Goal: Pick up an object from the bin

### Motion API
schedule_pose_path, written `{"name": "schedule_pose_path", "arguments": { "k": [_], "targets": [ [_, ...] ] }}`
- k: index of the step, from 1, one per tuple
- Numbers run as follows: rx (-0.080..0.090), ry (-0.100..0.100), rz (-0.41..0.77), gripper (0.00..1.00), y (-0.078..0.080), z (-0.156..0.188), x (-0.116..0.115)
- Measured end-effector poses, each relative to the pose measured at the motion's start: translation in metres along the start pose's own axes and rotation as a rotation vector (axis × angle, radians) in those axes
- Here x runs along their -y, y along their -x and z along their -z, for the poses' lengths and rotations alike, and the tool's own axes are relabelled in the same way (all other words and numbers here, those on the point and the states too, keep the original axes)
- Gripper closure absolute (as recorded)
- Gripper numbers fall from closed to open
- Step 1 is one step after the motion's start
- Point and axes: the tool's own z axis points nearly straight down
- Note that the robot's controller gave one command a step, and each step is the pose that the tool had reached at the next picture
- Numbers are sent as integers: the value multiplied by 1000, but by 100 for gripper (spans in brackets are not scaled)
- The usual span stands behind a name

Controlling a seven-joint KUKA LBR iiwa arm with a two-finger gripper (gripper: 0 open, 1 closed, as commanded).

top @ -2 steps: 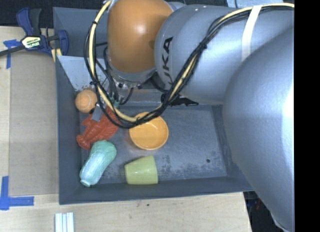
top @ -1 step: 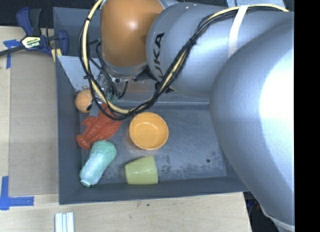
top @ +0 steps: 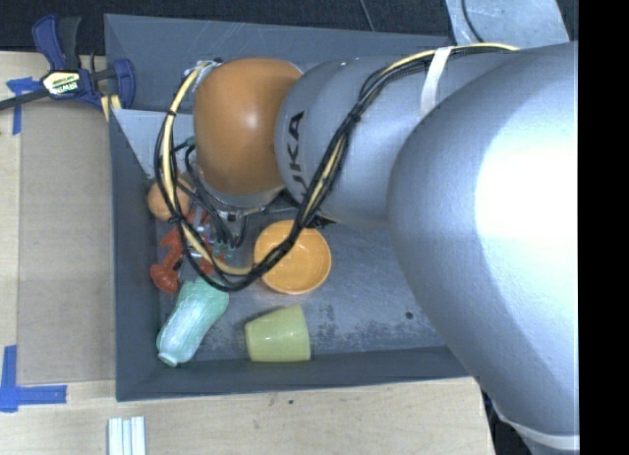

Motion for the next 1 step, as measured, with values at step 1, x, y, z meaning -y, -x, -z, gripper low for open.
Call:
{"name": "schedule_pose_path", "arguments": {
  "k": [1],
  "targets": [
    [41, 13, 314, 0, 41, -66, 10]
  ]
}}
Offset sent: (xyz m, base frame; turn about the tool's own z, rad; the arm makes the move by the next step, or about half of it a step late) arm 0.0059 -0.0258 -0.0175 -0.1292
